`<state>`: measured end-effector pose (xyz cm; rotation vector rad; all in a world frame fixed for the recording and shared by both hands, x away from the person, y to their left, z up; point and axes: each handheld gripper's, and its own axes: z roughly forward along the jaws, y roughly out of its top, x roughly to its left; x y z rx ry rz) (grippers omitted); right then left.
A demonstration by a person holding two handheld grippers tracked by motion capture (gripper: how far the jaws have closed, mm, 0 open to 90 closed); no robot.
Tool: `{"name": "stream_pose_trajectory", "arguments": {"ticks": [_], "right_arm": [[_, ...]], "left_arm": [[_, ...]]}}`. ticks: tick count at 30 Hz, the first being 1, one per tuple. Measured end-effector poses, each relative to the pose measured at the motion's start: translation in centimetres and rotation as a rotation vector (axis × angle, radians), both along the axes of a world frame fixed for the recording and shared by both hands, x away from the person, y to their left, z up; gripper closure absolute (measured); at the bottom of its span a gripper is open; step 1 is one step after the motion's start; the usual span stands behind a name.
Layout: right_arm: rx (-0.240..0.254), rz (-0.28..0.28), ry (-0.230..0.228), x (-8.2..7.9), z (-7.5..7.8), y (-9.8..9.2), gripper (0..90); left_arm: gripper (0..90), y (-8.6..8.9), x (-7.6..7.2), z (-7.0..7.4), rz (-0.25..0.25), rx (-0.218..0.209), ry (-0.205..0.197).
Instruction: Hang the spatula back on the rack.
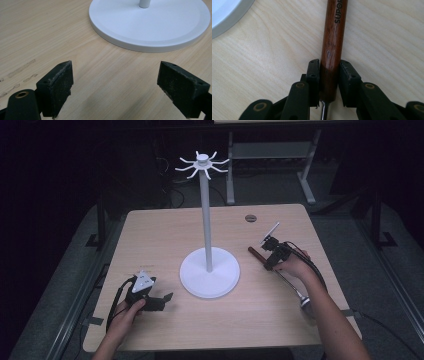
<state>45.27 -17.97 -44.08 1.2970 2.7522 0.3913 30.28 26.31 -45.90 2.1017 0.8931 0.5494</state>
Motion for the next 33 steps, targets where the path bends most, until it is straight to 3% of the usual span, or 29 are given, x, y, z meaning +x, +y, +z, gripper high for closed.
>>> {"name": "stream_pose_trajectory", "arguments": {"ticks": [8, 19, 33], "right_arm": [[0.032, -0.023, -0.045, -0.3, 0.7, -0.7, 73.9], [0.178, -0.078, -0.179, -1.6, 4.1, -2.5, 73.9], [0.344, -0.107, -0.356, -4.1, 8.0, -3.7, 73.9]], "left_arm": [[12.8, -0.1, 0.0, -0.1, 0.005, -0.008, 0.001], [12.8, -0.1, 0.0, -0.1, 0.009, -0.010, 0.003], [12.8, 0.1, 0.2, -0.1, 0.013, -0.013, 0.000]]}}
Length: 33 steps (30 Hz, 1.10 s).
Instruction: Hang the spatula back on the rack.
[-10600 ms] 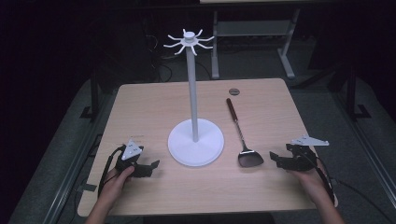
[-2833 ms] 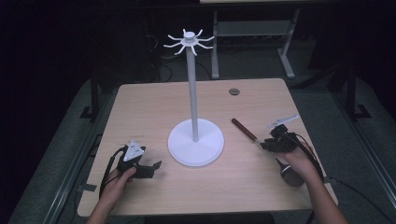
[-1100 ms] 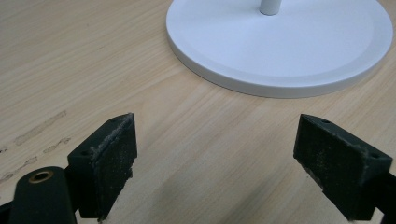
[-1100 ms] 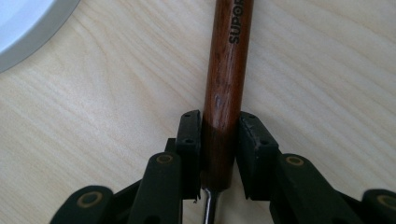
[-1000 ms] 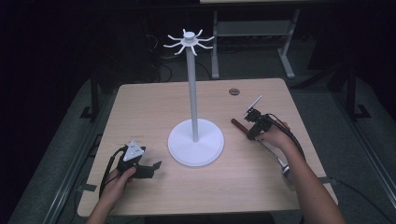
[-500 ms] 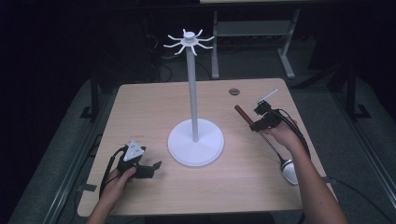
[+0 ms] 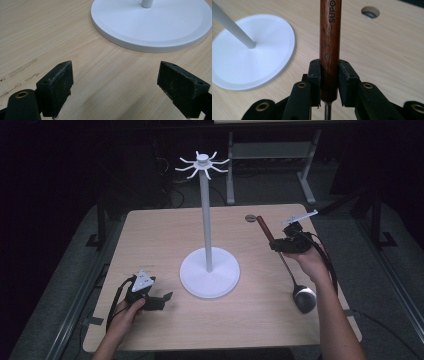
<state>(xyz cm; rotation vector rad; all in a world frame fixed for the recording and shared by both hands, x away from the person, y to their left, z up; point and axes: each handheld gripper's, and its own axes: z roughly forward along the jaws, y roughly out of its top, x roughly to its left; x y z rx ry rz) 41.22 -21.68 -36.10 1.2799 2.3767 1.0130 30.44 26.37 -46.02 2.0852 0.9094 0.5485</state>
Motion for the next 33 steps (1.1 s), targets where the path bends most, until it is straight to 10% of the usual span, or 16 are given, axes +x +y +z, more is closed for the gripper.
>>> {"name": "stream_pose_trajectory", "arguments": {"ticks": [33], "right_arm": [[0.321, 0.020, -0.278, -3.1, 2.9, -2.0, 74.1]], "left_arm": [[12.8, 0.0, 0.0, 0.0, -0.003, 0.009, -0.009]]}}
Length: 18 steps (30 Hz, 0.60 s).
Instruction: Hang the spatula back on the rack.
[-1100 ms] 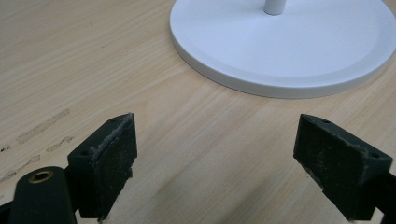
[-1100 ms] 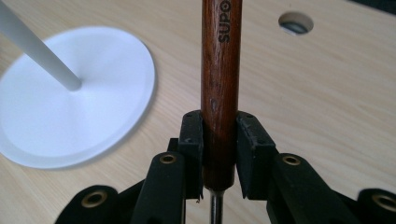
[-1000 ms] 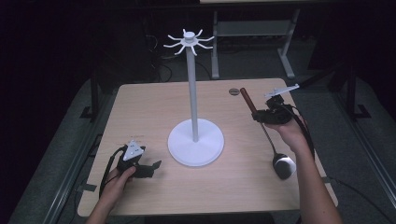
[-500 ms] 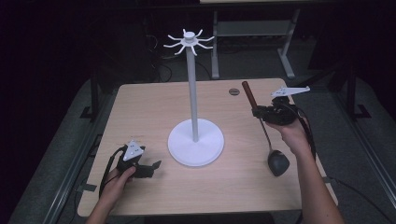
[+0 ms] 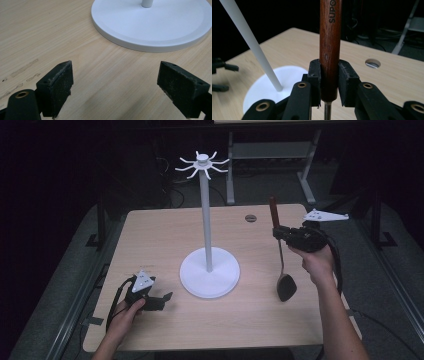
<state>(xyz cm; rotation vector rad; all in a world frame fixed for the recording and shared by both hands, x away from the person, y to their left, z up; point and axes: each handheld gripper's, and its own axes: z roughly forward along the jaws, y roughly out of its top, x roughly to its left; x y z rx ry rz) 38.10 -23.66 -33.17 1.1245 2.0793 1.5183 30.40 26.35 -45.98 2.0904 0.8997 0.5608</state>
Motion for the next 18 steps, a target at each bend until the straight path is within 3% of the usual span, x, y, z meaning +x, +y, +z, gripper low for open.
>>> {"name": "stream_pose_trajectory", "arguments": {"ticks": [10, 18], "right_arm": [[0.099, 0.002, -0.085, -0.5, 1.2, -0.3, 74.2], [0.099, 0.039, -0.104, 0.1, 2.3, 0.8, 74.1]], "left_arm": [[12.8, 0.1, 0.0, 0.0, -0.004, 0.012, 0.000], [12.8, 0.1, 0.0, 0.0, 0.003, 0.003, 0.000]]}}
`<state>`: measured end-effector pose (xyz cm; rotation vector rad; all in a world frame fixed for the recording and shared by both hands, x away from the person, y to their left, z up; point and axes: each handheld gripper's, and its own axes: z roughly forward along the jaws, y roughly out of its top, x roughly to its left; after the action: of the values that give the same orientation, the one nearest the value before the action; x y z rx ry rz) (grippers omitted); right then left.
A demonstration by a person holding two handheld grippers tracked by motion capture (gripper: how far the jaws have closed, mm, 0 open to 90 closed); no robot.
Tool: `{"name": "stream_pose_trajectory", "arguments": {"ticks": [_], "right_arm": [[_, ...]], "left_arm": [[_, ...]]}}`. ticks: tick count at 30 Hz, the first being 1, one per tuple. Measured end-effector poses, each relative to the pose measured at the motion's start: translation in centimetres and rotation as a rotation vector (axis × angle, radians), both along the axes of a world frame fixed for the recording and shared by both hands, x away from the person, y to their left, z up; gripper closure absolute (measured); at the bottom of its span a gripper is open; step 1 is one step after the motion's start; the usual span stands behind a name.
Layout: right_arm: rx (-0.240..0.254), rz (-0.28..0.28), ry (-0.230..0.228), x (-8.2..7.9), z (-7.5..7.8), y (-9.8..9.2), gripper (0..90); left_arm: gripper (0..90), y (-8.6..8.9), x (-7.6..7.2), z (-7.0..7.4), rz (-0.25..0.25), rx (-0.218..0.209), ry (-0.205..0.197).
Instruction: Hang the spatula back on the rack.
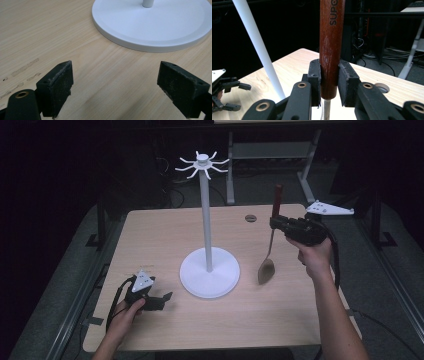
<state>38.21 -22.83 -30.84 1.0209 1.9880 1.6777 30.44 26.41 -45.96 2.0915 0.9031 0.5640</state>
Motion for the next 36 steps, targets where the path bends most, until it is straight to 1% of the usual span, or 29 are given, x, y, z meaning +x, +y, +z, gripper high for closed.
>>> {"name": "stream_pose_trajectory", "arguments": {"ticks": [3, 6, 9, 11, 12, 18, 24, 28, 36], "right_arm": [[-0.008, 0.009, -0.012, 0.1, 0.7, 0.4, 74.1], [-0.012, 0.026, -0.024, 0.3, 1.7, 0.9, 74.0], [-0.010, 0.045, -0.035, 0.3, 2.6, 1.4, 74.0], [-0.007, 0.058, -0.042, 0.3, 3.2, 1.8, 74.0], [-0.008, 0.066, -0.049, 0.3, 3.5, 2.0, 74.0], [0.001, 0.111, -0.081, 0.3, 5.1, 3.1, 74.0], [0.008, 0.157, -0.108, 0.2, 6.3, 4.3, 74.0], [0.007, 0.183, -0.116, 0.1, 6.8, 5.0, 74.0], [0.017, 0.232, -0.119, -0.2, 7.3, 6.2, 73.9]], "left_arm": [[12.8, 0.0, 0.0, 0.0, -0.004, 0.004, 0.000], [12.8, -0.1, -0.1, 0.1, -0.004, 0.001, 0.000], [12.8, -0.1, -0.1, 0.1, -0.001, -0.007, -0.003], [12.8, -0.1, -0.1, 0.1, -0.004, 0.000, -0.002], [12.8, -0.1, -0.1, 0.0, 0.000, -0.008, -0.003], [12.8, -0.1, -0.1, 0.1, -0.001, -0.007, -0.004], [12.8, -0.1, -0.2, 0.1, -0.004, -0.006, -0.004], [12.8, -0.1, -0.2, 0.1, -0.008, -0.001, -0.005], [12.8, -0.1, -0.2, 0.1, -0.010, 0.001, -0.002]]}}
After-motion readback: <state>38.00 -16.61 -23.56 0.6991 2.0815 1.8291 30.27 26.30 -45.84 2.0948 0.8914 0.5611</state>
